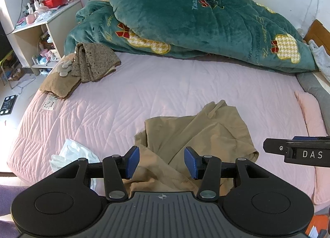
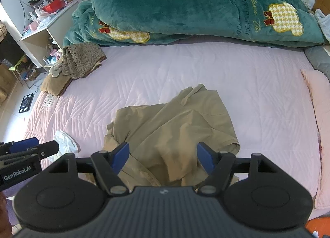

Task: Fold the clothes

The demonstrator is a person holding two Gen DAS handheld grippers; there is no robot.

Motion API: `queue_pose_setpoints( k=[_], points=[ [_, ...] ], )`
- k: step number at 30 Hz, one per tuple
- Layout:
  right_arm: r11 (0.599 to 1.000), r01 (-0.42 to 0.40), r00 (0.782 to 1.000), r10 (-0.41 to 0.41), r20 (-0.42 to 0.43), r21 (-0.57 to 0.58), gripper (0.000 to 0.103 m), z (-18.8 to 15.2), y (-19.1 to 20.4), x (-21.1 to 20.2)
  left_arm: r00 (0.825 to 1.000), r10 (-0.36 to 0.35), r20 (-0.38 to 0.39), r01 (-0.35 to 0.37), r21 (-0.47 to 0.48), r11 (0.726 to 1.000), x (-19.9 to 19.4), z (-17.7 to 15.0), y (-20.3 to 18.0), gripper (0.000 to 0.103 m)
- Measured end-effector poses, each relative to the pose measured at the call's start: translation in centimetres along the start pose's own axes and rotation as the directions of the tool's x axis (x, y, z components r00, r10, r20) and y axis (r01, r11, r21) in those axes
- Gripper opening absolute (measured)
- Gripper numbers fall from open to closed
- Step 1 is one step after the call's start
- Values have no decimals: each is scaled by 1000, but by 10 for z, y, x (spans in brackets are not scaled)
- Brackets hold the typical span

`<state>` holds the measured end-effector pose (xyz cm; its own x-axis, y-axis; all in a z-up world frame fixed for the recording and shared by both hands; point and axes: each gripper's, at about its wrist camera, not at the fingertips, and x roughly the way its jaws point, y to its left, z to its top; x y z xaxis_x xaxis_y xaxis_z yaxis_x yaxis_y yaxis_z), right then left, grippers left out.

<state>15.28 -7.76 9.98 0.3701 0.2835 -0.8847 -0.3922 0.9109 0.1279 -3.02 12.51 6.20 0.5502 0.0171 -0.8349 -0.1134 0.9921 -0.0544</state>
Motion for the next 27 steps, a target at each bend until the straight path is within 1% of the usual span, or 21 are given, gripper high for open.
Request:
queue_pose_setpoints(
  k=[27],
  points=[
    [1000, 4, 1000, -4, 5, -6, 73, 4, 6, 0, 1000, -13, 2, 13, -5, 1000, 3, 5, 6, 50]
  ],
)
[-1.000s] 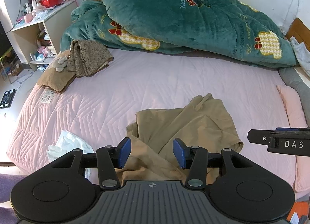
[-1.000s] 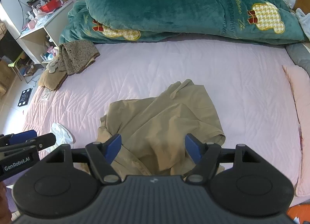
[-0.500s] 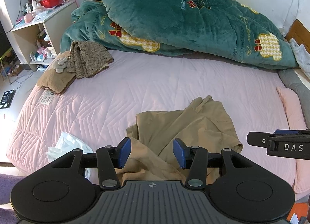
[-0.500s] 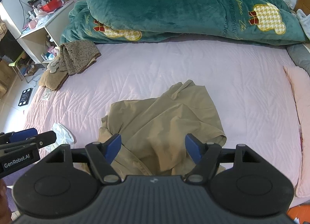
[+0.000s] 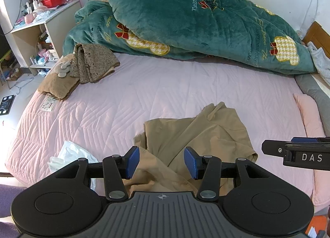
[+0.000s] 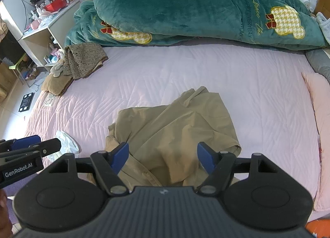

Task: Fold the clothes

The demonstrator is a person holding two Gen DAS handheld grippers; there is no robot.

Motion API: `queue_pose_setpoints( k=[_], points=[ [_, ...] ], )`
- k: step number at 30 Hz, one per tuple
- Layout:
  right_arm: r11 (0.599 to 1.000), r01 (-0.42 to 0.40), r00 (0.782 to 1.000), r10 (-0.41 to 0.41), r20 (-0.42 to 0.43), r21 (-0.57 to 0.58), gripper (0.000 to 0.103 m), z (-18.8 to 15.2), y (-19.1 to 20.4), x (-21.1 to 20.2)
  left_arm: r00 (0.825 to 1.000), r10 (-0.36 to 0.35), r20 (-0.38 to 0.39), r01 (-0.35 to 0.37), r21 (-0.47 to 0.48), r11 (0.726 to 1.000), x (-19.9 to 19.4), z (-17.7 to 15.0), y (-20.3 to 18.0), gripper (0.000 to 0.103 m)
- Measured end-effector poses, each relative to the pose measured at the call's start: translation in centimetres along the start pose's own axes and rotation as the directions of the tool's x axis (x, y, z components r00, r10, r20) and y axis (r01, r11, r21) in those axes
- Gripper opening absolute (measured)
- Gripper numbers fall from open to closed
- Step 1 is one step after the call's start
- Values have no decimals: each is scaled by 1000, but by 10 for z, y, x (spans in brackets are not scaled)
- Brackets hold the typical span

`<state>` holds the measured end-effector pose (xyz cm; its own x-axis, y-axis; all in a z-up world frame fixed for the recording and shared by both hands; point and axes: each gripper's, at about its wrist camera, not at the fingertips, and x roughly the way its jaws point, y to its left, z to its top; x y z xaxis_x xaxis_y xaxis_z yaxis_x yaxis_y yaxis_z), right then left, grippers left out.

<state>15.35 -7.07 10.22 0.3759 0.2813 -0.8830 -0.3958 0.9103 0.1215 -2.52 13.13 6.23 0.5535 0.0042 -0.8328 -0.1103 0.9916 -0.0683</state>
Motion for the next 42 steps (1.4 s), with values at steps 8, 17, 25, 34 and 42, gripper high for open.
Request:
queue_pose_setpoints(
  k=[8, 17, 25, 34, 42],
  points=[
    [1000, 2, 1000, -2, -4, 0, 74, 1, 1, 2, 1000, -6, -6, 6, 4, 1000, 3, 2, 0, 50],
    [1000, 3, 1000, -3, -9, -2, 74, 3, 2, 4, 1000, -11, -10, 11, 0, 1000, 7, 4, 1, 50],
    [1000, 12, 1000, -12, -7, 4, 75, 4, -1, 5, 1000, -17, -13, 17, -1, 1000, 10, 6, 1, 50],
    [998, 58, 998, -58, -1, 9, 77, 6, -5, 8, 999, -26, -24, 26, 7, 1000, 17, 8, -2, 50],
    [998, 59, 998, -59, -5, 9, 77, 8, -6, 11, 999, -28, -26, 29, 10, 1000, 20, 10, -3, 50]
  ],
)
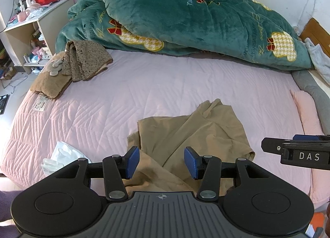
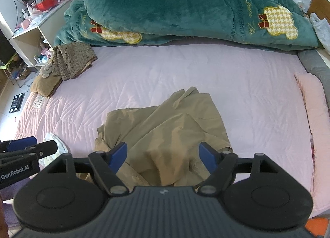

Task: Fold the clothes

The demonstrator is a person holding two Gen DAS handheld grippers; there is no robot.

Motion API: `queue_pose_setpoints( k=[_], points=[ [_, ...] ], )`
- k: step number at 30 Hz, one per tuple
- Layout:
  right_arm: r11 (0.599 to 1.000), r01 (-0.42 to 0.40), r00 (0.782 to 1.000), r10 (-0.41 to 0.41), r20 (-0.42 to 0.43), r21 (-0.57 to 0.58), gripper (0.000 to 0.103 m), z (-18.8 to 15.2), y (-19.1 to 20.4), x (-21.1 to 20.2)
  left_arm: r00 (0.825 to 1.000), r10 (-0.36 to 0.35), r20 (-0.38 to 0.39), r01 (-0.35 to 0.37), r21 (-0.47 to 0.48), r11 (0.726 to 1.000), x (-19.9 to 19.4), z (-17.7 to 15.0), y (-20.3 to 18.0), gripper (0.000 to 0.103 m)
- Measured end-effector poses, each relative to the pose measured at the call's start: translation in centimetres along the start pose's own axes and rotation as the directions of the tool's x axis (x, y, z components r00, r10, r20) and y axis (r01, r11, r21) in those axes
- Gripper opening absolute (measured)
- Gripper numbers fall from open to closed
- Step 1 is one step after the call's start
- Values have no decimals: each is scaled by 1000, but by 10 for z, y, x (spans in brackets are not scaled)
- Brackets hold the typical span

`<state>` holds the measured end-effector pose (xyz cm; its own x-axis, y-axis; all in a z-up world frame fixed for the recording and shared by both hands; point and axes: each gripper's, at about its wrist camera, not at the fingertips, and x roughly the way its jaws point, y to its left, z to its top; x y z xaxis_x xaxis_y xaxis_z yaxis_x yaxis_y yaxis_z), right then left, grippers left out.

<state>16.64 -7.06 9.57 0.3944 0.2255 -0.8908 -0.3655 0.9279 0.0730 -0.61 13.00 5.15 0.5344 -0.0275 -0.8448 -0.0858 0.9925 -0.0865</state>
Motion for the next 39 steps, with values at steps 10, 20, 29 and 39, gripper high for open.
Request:
queue_pose_setpoints(
  k=[10, 20, 29, 39],
  points=[
    [1000, -1, 1000, 1, -4, -6, 78, 2, 2, 2, 1000, 3, -5, -3, -7, 1000, 3, 1, 2, 50],
    [1000, -5, 1000, 5, -10, 0, 78, 4, 1, 4, 1000, 5, -10, -5, -13, 1000, 7, 3, 5, 50],
    [1000, -12, 1000, 12, -11, 1, 80, -1, -1, 10, 999, 18, -33, -19, -26, 999, 16, -5, 10, 50],
    [999, -53, 992, 54, -111, 5, 86, -75, -29, 63, 971, 86, -224, -82, 24, 996, 68, -62, 11, 50]
  ],
)
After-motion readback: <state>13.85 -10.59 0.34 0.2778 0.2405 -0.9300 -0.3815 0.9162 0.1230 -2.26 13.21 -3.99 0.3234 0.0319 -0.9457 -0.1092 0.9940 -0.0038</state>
